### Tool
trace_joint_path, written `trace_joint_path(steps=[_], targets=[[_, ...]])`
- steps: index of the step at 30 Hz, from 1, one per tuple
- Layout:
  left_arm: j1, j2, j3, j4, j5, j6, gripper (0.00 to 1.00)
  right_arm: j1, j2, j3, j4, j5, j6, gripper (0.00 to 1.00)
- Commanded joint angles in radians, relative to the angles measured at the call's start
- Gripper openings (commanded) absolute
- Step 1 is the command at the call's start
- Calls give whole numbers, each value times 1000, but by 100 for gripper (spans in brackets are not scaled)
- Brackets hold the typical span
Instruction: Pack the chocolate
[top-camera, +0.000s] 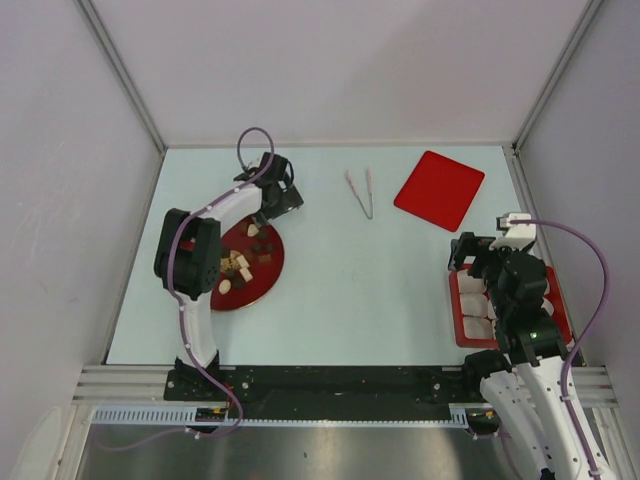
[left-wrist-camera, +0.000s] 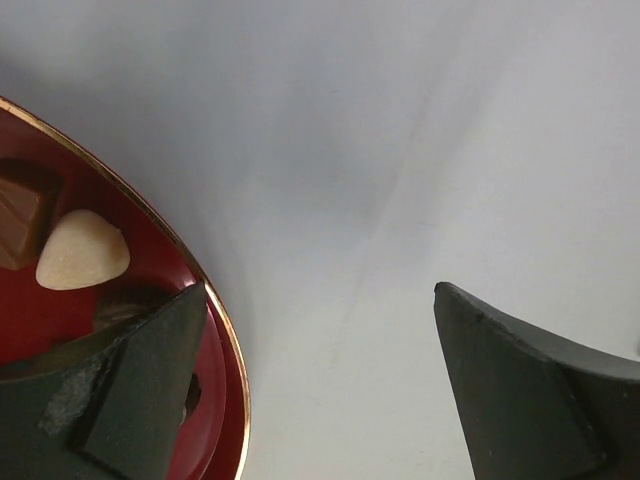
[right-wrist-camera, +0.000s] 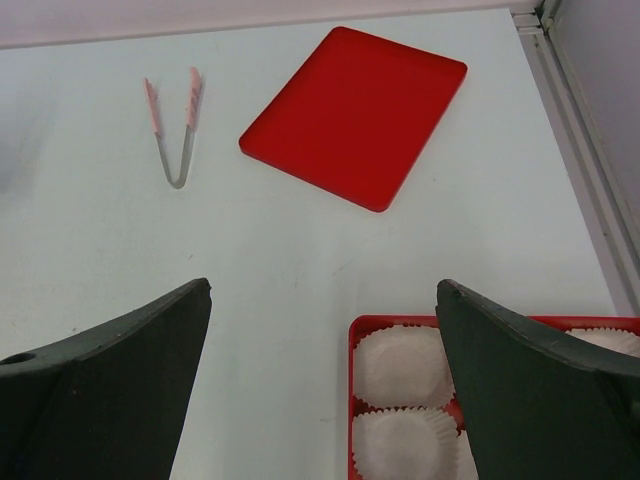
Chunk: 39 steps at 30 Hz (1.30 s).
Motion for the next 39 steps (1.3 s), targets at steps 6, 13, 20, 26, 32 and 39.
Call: trace_joint_path(steps=[6, 13, 20, 26, 32, 39], targets=[[-54, 138, 290, 75, 182, -6, 100, 2, 53, 34, 8, 63, 76, 100], [-59, -50, 235, 111, 176, 50, 100, -3, 142, 56, -93, 37, 183, 100], [-59, -466, -82, 192, 55, 252, 100, -69, 206, 71, -197, 3, 292, 100], [-60, -796, -372, 200, -3, 398, 100, -136, 317, 84, -216, -64, 347, 100], [-60, -1129, -635, 230, -91, 510, 100, -136, 487, 104, -233, -110, 369, 100], [-60, -1313, -744, 270, -184, 587, 100, -28, 605, 104, -217, -66, 424, 100]])
